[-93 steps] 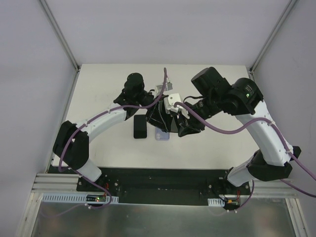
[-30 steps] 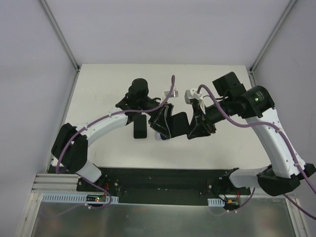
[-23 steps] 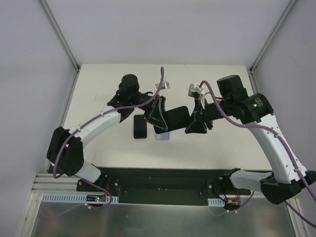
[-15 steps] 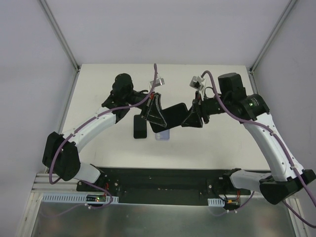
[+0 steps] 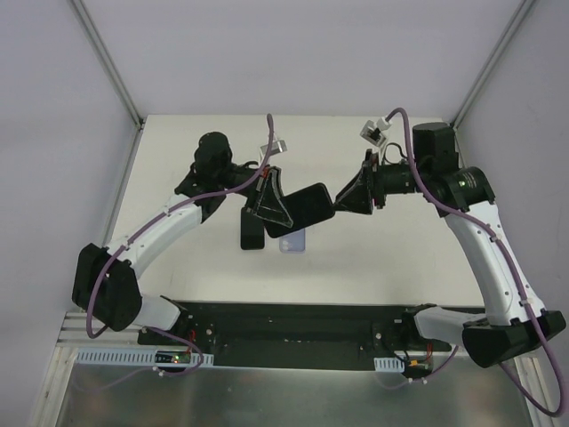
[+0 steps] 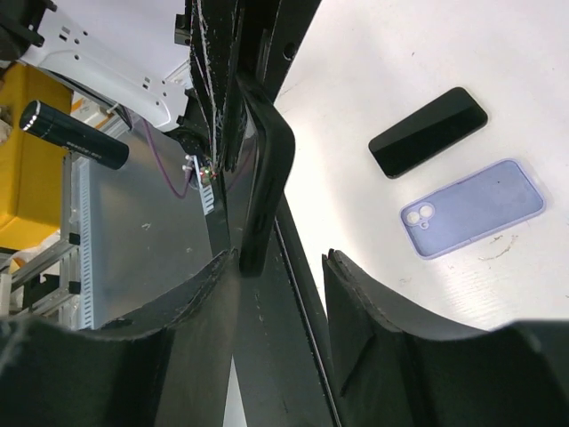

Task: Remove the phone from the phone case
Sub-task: Remove the phone case from the phone.

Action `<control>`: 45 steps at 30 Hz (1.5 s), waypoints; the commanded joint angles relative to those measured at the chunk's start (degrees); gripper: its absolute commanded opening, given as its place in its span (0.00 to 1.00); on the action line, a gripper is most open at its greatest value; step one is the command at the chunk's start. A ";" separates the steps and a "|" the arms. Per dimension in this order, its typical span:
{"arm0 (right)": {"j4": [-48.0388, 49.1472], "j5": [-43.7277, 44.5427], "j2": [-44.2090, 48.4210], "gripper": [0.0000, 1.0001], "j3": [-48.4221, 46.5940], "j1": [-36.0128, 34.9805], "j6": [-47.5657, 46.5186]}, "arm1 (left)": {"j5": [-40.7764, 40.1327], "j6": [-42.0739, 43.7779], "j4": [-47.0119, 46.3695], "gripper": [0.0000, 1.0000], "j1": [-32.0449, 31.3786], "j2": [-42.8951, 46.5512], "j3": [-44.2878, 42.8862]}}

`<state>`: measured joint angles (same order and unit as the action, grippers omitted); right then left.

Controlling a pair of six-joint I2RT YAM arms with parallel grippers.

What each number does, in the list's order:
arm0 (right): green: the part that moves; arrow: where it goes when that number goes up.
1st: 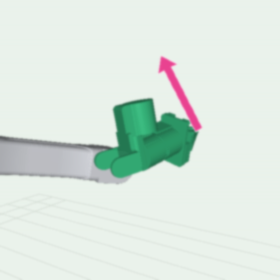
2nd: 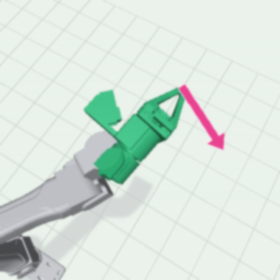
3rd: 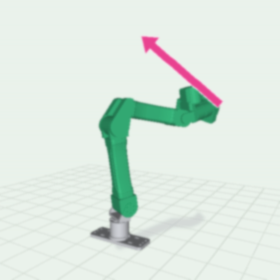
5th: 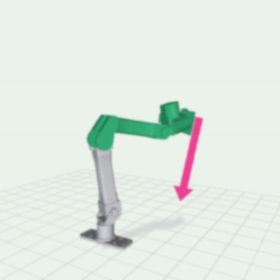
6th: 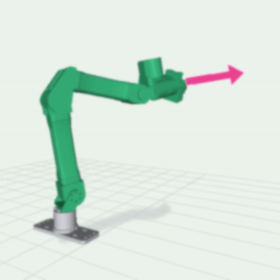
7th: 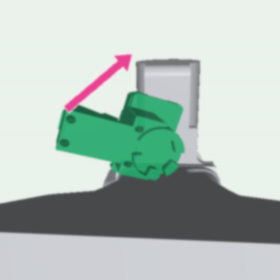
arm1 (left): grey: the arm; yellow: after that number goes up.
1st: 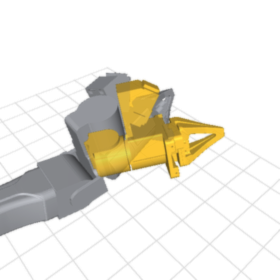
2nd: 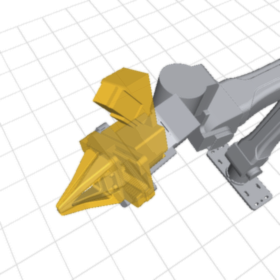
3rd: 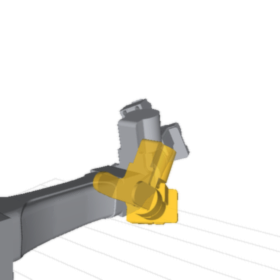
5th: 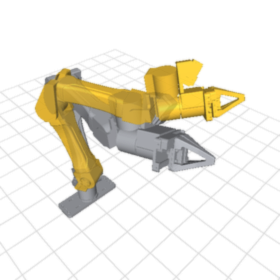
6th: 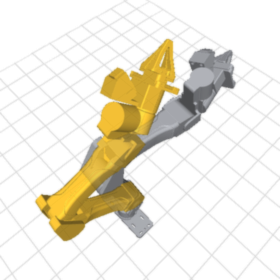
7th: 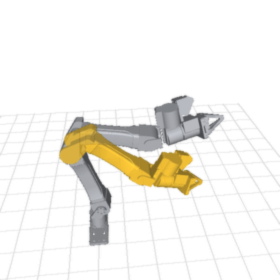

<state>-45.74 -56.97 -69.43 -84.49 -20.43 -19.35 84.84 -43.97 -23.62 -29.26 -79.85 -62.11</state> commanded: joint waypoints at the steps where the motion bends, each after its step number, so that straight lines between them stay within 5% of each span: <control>1: 1.09 -6.74 0.08 0.48 0.46 2.14 0.99 | 3.50 3.88 -0.65 0.00 2.09 4.53 -0.38; 5: 4.24 -8.07 -0.27 0.48 1.95 2.14 3.70 | 0.07 10.98 7.15 0.00 3.76 5.41 -0.99; 9: 12.23 -8.24 -0.62 0.48 4.24 2.06 11.51 | -7.21 30.58 33.09 0.00 3.94 5.50 -6.09; 13: 17.87 -5.80 -1.41 0.47 6.00 1.71 18.03 | -11.70 31.05 34.25 0.00 3.94 5.76 -6.45; 25: 17.35 1.86 -6.59 0.48 6.79 -0.84 18.39 | -16.46 30.17 35.48 0.00 3.94 5.76 -6.80; 33: 13.31 -1.73 -9.32 0.46 6.18 -1.37 11.28 | -12.77 30.34 35.57 0.00 3.94 6.03 -7.68; 45: 12.51 -11.67 -8.09 0.19 8.64 -2.60 3.10 | -11.36 30.87 35.66 0.00 3.94 5.76 -7.85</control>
<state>-33.04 -63.86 -79.15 -76.20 -21.76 -11.77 69.84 -14.28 14.52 -25.43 -76.47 -66.94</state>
